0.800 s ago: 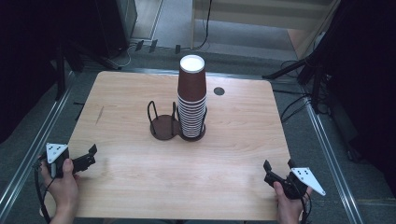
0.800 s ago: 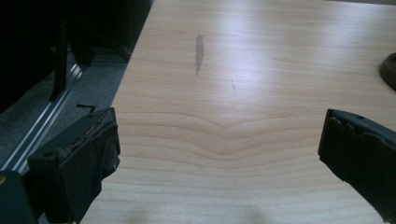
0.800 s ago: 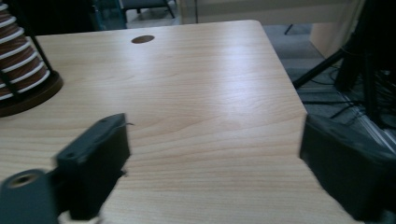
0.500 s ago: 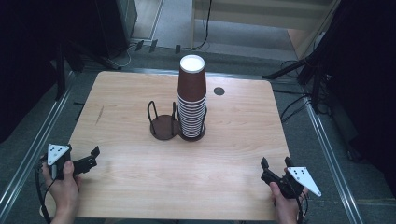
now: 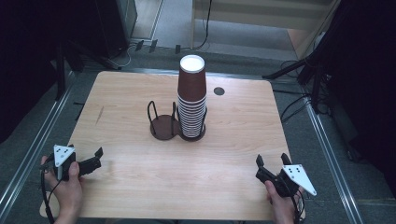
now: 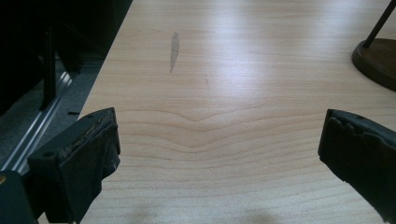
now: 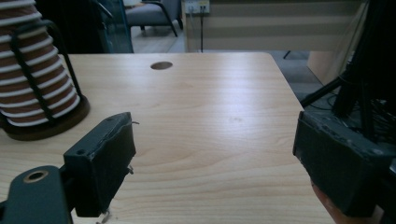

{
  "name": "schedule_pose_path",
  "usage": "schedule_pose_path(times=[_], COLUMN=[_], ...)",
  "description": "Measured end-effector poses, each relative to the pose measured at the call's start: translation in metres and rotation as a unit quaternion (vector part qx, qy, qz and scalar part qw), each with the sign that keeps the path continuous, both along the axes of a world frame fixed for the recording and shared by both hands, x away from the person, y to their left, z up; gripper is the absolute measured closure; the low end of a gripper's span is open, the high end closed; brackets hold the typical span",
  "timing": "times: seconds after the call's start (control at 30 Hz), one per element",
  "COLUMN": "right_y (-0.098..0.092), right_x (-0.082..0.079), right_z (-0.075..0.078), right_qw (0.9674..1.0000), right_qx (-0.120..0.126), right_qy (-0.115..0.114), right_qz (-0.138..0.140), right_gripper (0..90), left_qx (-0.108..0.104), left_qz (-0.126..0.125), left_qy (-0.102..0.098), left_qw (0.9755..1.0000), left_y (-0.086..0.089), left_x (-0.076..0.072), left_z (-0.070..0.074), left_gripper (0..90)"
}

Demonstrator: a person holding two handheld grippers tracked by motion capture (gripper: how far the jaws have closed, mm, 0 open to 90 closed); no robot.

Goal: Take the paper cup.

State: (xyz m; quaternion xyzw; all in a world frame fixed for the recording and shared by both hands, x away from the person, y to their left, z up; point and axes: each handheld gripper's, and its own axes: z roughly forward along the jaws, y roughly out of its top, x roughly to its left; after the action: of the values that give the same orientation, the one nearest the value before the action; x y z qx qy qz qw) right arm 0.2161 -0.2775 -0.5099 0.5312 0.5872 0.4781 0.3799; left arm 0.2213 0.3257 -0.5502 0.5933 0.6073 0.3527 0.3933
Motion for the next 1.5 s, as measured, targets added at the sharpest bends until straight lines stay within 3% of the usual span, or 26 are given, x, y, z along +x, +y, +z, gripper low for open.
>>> schedule_pose_path(times=[0.13, 0.3, 0.77, 1.13, 1.3, 1.5], right_y=[0.000, 0.005, 0.044, 0.060, 0.079, 0.095], right_x=[-0.006, -0.005, 0.008, 0.017, 0.025, 0.032], right_z=[0.004, 0.010, 0.044, 0.057, 0.064, 0.070], right_qw=[0.9998, 0.9996, 0.9978, 0.9964, 0.9950, 0.9936], right_qx=[0.009, 0.019, 0.000, 0.001, -0.009, -0.007], right_qy=[-0.017, -0.018, -0.026, -0.028, -0.024, -0.024], right_qz=[0.008, 0.013, 0.061, 0.080, 0.097, 0.110], right_gripper=[13.5, 15.2, 15.2, 14.1, 12.0, 8.0], left_qx=[0.001, 0.004, 0.046, 0.051, 0.063, 0.062], left_qz=[0.001, 0.003, -0.011, -0.017, -0.014, -0.015], left_qy=[0.001, -0.003, -0.013, -0.014, -0.010, -0.011], left_qw=[1.0000, 1.0000, 0.9988, 0.9985, 0.9979, 0.9979], left_y=[0.000, -0.001, -0.011, -0.012, -0.015, -0.014], left_x=[0.001, 0.001, -0.001, -0.002, -0.002, -0.002], left_z=[0.000, 0.000, 0.000, 0.000, 0.000, 0.000], left_gripper=[0.0, 0.0, 0.0, 0.0, 0.0, 0.0])
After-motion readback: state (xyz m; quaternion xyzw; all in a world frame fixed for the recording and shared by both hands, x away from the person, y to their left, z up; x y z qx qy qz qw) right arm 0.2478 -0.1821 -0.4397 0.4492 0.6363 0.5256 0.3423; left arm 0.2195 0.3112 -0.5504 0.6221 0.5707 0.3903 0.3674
